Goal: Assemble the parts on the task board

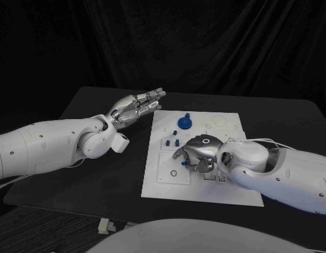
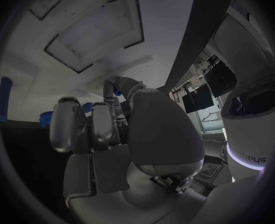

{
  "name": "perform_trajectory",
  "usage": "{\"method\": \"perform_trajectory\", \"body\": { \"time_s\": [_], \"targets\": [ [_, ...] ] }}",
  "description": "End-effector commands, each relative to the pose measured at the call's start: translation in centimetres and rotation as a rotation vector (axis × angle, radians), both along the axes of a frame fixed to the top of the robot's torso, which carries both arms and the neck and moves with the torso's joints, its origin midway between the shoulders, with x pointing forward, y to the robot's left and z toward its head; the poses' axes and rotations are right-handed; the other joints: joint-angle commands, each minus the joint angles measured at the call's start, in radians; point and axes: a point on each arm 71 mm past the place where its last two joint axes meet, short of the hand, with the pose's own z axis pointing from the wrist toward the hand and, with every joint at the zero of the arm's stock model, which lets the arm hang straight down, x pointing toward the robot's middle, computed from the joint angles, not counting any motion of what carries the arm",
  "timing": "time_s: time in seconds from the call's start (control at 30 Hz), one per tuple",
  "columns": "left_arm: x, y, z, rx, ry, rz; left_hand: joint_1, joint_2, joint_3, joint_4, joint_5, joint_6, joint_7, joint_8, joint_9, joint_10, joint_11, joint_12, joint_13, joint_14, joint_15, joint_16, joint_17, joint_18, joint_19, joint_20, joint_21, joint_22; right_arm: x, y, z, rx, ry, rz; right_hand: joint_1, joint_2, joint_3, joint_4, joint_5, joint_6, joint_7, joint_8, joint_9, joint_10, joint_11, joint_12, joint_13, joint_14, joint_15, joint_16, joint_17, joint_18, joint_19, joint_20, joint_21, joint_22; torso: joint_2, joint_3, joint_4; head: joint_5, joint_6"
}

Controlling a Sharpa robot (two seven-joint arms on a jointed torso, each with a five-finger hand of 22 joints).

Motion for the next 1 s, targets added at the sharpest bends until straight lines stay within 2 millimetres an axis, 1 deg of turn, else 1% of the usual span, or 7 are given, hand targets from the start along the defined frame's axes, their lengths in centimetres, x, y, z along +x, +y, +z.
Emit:
{"method": "perform_trajectory", "body": {
  "time_s": [0.03, 0.17, 0.27, 0.47, 0.6, 0.87, 1.0],
  "targets": [
    [-0.04, -0.12, 0.08, -0.022, -0.004, -0.005, 0.009, -0.001, 0.006, 0.002, 0.008, 0.01, 0.0, 0.004, 0.001, 0.003, 0.007, 0.004, -0.001, 0.003, 0.007, -0.004, -0.001, 0.008, 0.002, 0.008, -0.001, 0.001, 0.16, -0.21, -0.1, -0.005, -0.015, -0.03, -0.009, -0.002, 0.002, 0.005, -0.009, -0.006, 0.001, -0.002, -0.003, -0.004, 0.0, -0.003, -0.002, -0.007, -0.001, -0.004, -0.001, 0.02, -0.005, 0.0, -0.005, 0.172, 0.0, 0.0, 0.0002, -0.002, 0.0],
    [-0.02, -0.18, 0.03, -0.021, -0.001, -0.008, 0.009, -0.001, 0.006, 0.002, 0.008, 0.01, 0.0, 0.004, 0.001, 0.003, 0.007, 0.004, -0.001, 0.003, 0.007, -0.004, -0.001, 0.008, 0.002, 0.008, -0.001, 0.001, 0.22, -0.23, -0.06, 0.001, -0.02, -0.034, -0.02, 0.0, -0.003, 0.015, -0.033, 0.01, 0.009, 0.007, -0.006, -0.001, -0.001, -0.002, -0.003, -0.007, -0.002, -0.006, -0.004, 0.021, -0.005, 0.0, -0.008, 0.171, 0.0, 0.0001, 0.0001, -0.004, 0.0],
    [-0.01, -0.23, -0.02, -0.02, 0.001, -0.009, 0.009, -0.001, 0.006, 0.002, 0.008, 0.01, 0.0, 0.004, 0.001, 0.003, 0.007, 0.004, -0.001, 0.003, 0.007, -0.004, -0.001, 0.008, 0.002, 0.008, -0.001, 0.001, 0.23, -0.22, -0.04, 0.004, -0.022, -0.034, -0.024, 0.001, -0.004, 0.019, -0.038, 0.012, 0.011, 0.008, -0.008, 0.0, -0.001, -0.001, -0.003, -0.007, -0.002, -0.006, -0.005, 0.021, -0.005, 0.0, -0.008, 0.171, 0.0, 0.0001, 0.0001, -0.005, 0.0],
    [-0.02, -0.28, -0.11, -0.019, 0.005, -0.01, 0.012, 0.0, 0.007, 0.002, 0.01, 0.009, 0.001, 0.003, 0.001, 0.002, 0.008, 0.004, -0.001, 0.003, 0.008, -0.004, -0.001, 0.007, 0.002, 0.008, -0.001, 0.001, 0.31, -0.24, 0.02, 0.012, -0.029, -0.04, -0.053, 0.007, -0.016, 0.046, -0.061, 0.032, 0.029, 0.019, -0.017, 0.001, -0.001, 0.0, -0.005, -0.006, -0.002, -0.005, -0.004, 0.021, -0.004, 0.0, -0.011, 0.171, 0.0, 0.0001, -0.0002, -0.005, 0.0],
    [-0.04, -0.27, -0.17, -0.018, 0.008, -0.011, 0.013, 0.0, 0.008, 0.001, 0.011, 0.009, 0.001, 0.003, 0.001, 0.002, 0.009, 0.004, -0.001, 0.003, 0.008, -0.004, -0.001, 0.007, 0.002, 0.008, -0.001, 0.001, 0.34, -0.2, 0.05, 0.016, -0.032, -0.042, -0.054, 0.008, -0.016, 0.048, -0.064, 0.038, 0.033, 0.022, -0.018, 0.003, -0.003, 0.001, -0.004, -0.005, -0.003, -0.005, -0.005, 0.021, -0.004, -0.001, -0.013, 0.171, 0.0, 0.0001, 0.0, -0.005, 0.0],
    [-0.08, -0.24, -0.35, -0.017, 0.013, -0.012, 0.021, 0.002, 0.012, 0.0, 0.018, 0.009, 0.001, 0.003, 0.001, 0.002, 0.009, 0.004, -0.001, 0.003, 0.011, -0.004, -0.001, 0.005, 0.002, 0.008, -0.001, 0.0, 0.3, 0.01, 0.15, 0.027, -0.038, -0.039, -0.056, 0.013, -0.027, 0.058, -0.141, 0.059, 0.046, 0.032, -0.033, 0.009, -0.007, 0.011, -0.002, -0.004, -0.006, -0.007, -0.008, 0.022, -0.003, -0.004, -0.018, 0.17, 0.0, 0.0, 0.0002, -0.006, 0.0],
    [-0.13, -0.23, -0.48, -0.016, 0.017, -0.012, 0.023, 0.002, 0.013, 0.0, 0.019, 0.007, 0.001, 0.002, 0.0, 0.001, 0.009, 0.004, -0.001, 0.003, 0.012, -0.004, -0.001, 0.005, 0.002, 0.008, 0.0, 0.0, 0.26, 0.17, 0.2, 0.032, -0.04, -0.036, -0.055, 0.012, -0.029, 0.059, -0.15, 0.061, 0.047, 0.033, -0.035, 0.011, -0.008, 0.013, -0.002, -0.004, -0.007, -0.007, -0.008, 0.022, -0.003, -0.004, -0.018, 0.17, 0.0, 0.0001, 0.0002, -0.006, 0.0]
  ]
}}
